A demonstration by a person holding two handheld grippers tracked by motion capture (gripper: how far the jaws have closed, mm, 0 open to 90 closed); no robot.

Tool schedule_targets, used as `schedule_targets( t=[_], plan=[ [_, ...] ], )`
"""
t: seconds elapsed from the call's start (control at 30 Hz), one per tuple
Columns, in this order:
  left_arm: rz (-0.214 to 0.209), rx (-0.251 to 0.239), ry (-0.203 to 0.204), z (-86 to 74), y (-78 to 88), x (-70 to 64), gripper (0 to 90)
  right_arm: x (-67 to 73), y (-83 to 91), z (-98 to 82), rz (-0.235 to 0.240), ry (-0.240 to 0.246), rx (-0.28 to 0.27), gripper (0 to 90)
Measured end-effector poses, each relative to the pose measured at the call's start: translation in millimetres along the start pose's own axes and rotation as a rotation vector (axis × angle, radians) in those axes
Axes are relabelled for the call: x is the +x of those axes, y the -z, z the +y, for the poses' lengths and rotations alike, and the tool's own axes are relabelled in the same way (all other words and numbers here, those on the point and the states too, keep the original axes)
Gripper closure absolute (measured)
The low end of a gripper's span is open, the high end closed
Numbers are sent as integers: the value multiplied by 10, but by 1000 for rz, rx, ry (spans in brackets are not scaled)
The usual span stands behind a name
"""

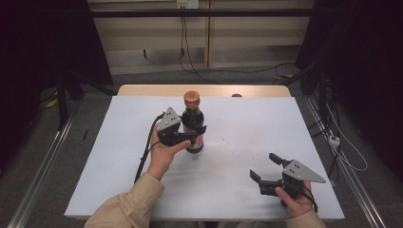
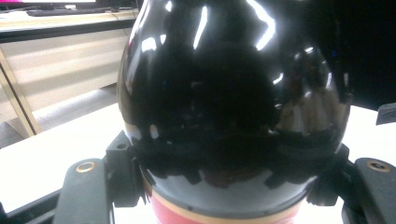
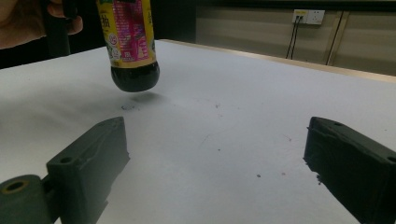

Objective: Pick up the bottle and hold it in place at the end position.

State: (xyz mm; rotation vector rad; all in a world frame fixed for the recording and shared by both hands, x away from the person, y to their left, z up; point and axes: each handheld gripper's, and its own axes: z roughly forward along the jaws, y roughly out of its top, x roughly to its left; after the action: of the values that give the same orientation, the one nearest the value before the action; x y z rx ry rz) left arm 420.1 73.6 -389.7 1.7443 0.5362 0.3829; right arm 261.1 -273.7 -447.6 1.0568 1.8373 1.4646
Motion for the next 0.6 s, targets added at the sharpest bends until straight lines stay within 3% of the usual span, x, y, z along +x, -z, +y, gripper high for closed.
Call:
schedule_targets(
  t=[0.6],
  plan=[
    [8, 9, 3, 8, -171, 109, 305, 1, 2, -1, 6, -4, 0, 59]
  ],
)
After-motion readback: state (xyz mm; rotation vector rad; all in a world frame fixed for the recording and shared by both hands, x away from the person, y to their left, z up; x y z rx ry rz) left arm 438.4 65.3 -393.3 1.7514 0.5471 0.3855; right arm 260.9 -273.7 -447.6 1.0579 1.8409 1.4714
